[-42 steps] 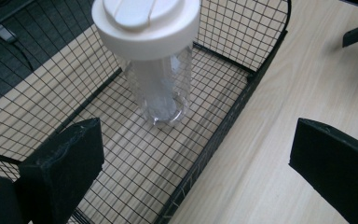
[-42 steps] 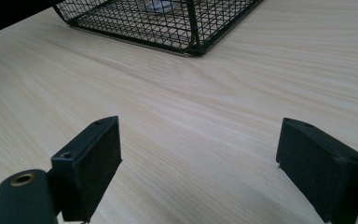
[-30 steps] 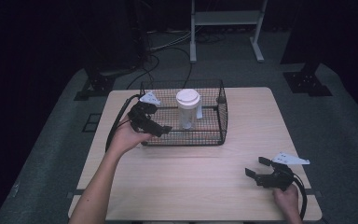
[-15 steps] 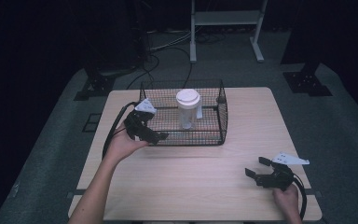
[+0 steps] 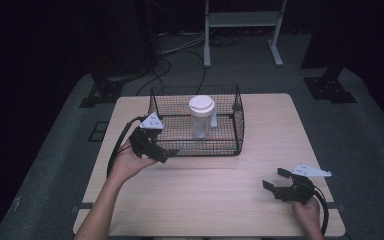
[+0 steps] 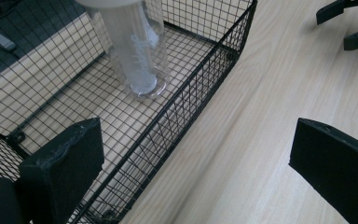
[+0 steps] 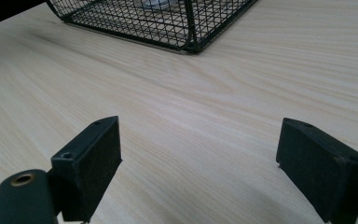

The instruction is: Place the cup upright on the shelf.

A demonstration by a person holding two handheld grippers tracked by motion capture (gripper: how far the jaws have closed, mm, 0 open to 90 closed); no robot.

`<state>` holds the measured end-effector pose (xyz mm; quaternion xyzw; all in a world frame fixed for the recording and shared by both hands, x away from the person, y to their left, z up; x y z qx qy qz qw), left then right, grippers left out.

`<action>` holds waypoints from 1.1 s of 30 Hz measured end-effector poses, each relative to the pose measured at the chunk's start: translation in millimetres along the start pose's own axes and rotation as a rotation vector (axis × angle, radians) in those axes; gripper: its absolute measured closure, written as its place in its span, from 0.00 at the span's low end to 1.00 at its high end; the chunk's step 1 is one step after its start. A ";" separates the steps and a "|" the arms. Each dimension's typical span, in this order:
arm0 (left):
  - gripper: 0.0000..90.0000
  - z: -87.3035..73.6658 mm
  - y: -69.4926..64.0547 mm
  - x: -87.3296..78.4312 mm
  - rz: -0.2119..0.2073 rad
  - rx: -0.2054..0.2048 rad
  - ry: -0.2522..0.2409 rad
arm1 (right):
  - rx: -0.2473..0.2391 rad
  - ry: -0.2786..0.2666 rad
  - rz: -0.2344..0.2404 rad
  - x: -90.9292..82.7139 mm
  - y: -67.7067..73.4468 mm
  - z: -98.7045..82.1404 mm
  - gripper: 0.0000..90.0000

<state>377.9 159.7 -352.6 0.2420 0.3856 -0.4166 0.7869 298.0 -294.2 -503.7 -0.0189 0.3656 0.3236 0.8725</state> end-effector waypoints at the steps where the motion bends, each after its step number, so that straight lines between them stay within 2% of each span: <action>1: 0.02 -1.9 -0.4 1.0 -0.001 -0.002 -0.003 | 0.001 -0.001 -0.001 0.0 0.1 0.0 0.14; 9: 0.02 -17.6 -1.9 1.0 -0.020 -0.012 -0.011 | 0.001 0.002 -0.002 0.1 0.1 -0.1 0.14; 21: 0.02 -45.6 -5.2 0.3 -0.004 -0.036 -0.017 | 0.007 0.003 -0.004 0.5 -0.7 0.2 0.14; 26: 0.02 -52.9 -9.5 2.0 0.012 -0.022 0.002 | 0.005 0.005 -0.002 0.7 -0.9 0.2 0.14; 33: 0.02 -68.1 -13.6 2.8 0.019 -0.028 0.008 | -0.007 0.010 -0.003 0.8 0.0 0.1 0.14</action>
Point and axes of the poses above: each handheld gripper's, and its own axes: x roughly forward along the jaws, z roughly out of its top, y roughly to its left, the point moved 1 cm from there along x, roughly forward along the jaws, and after that the axes turned 12 degrees about y, right-handed, at the moved point
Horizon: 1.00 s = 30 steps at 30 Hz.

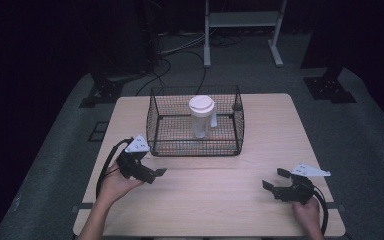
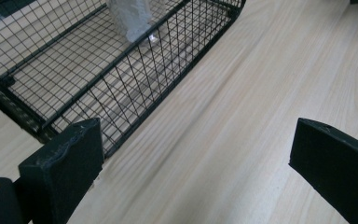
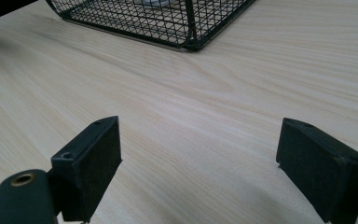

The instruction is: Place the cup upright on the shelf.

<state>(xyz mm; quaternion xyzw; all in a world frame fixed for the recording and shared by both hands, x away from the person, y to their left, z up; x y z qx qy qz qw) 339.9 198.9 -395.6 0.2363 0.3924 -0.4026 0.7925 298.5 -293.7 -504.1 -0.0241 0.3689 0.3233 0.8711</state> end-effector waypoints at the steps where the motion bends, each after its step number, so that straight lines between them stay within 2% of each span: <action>1: 0.02 -1.9 -0.7 0.2 0.000 -0.001 -0.001 | 0.001 0.000 0.001 0.0 0.0 0.0 0.14; 7: 0.02 -11.0 -5.4 2.1 0.016 0.005 0.001 | -0.003 0.000 0.001 0.3 0.1 0.0 0.14; 13: 0.02 -21.3 -10.0 4.1 0.021 -0.005 -0.020 | -0.010 0.007 -0.001 0.5 1.0 0.1 0.14; 18: 0.02 -35.1 -15.2 2.4 0.019 -0.036 -0.082 | -0.010 0.006 -0.006 0.4 1.0 0.0 0.14; 22: 0.02 -45.2 -16.9 2.9 0.035 -0.055 -0.099 | -0.010 0.004 -0.006 0.2 1.2 0.0 0.14; 24: 0.02 -49.8 -16.2 3.2 0.021 -0.073 -0.122 | -0.010 0.003 -0.005 0.2 1.5 -0.1 0.14; 30: 0.02 -63.9 -19.7 5.4 0.036 -0.088 -0.132 | -0.013 -0.002 -0.006 -0.2 1.9 -0.4 0.14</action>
Point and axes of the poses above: each handheld gripper's, and its own axes: x roughly forward along the jaws, z roughly out of its top, y roughly to its left, the point moved 1 cm from there along x, roughly forward along the jaws, and after that the axes turned 12 degrees about y, right-handed, at the moved point
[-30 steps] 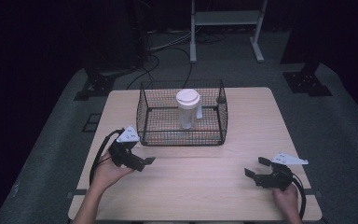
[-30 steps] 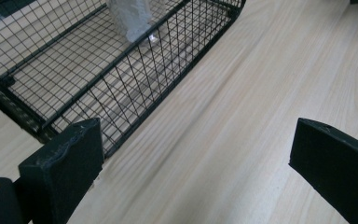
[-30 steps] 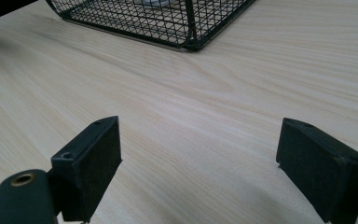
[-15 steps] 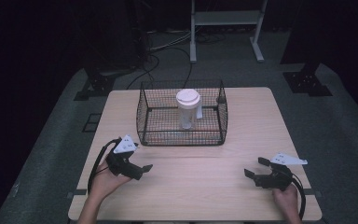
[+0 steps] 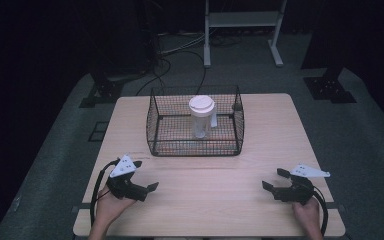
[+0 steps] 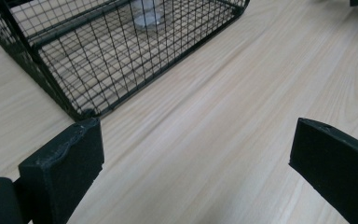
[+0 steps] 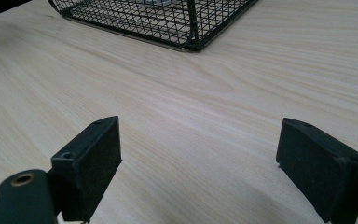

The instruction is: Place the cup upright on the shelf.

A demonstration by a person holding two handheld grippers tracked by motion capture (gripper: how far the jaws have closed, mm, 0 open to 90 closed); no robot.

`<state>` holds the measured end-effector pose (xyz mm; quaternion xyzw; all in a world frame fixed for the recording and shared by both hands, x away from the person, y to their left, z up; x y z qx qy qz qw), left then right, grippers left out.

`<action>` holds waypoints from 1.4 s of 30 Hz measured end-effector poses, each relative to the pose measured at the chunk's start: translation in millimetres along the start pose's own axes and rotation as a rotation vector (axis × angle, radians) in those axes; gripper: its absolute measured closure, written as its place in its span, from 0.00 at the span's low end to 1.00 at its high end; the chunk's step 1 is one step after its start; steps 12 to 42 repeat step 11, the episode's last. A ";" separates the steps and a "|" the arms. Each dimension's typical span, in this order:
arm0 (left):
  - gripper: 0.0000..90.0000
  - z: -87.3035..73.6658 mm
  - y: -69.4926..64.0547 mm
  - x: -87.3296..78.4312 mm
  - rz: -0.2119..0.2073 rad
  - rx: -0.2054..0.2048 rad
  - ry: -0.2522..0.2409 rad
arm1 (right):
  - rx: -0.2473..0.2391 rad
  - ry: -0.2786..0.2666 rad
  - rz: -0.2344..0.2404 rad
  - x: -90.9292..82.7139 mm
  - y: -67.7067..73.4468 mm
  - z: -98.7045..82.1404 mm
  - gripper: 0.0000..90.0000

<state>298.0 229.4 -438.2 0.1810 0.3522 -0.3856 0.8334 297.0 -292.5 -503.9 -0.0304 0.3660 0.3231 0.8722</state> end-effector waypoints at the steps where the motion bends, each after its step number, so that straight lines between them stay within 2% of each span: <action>1: 0.02 -3.0 -1.0 -0.3 0.007 -0.001 -0.001 | -0.004 -0.003 -0.002 -0.1 0.3 -0.1 0.14; 6: 0.02 -15.1 -5.2 -2.3 0.044 -0.013 -0.057 | -0.013 -0.007 -0.007 -0.6 1.6 -0.4 0.14; 8: 0.02 -18.7 -4.0 -3.9 0.037 -0.034 -0.098 | -0.015 -0.014 -0.009 -1.2 1.6 -0.6 0.14; 11: 0.02 -24.2 -2.1 -5.7 0.048 -0.064 -0.130 | 0.000 -0.030 0.001 -3.0 -0.1 -1.0 0.14; 42: 0.02 -24.2 -2.1 -5.7 0.048 -0.064 -0.130 | 0.000 -0.030 0.001 -3.0 -0.1 -1.0 0.14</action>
Point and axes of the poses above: each handheld gripper's, and its own axes: x roughly forward along the jaws, z roughly out of its top, y roughly to its left, the point moved 1 cm from there along x, roughly forward along the jaws, and after that the axes turned 12 degrees about y, right-handed, at the moved point
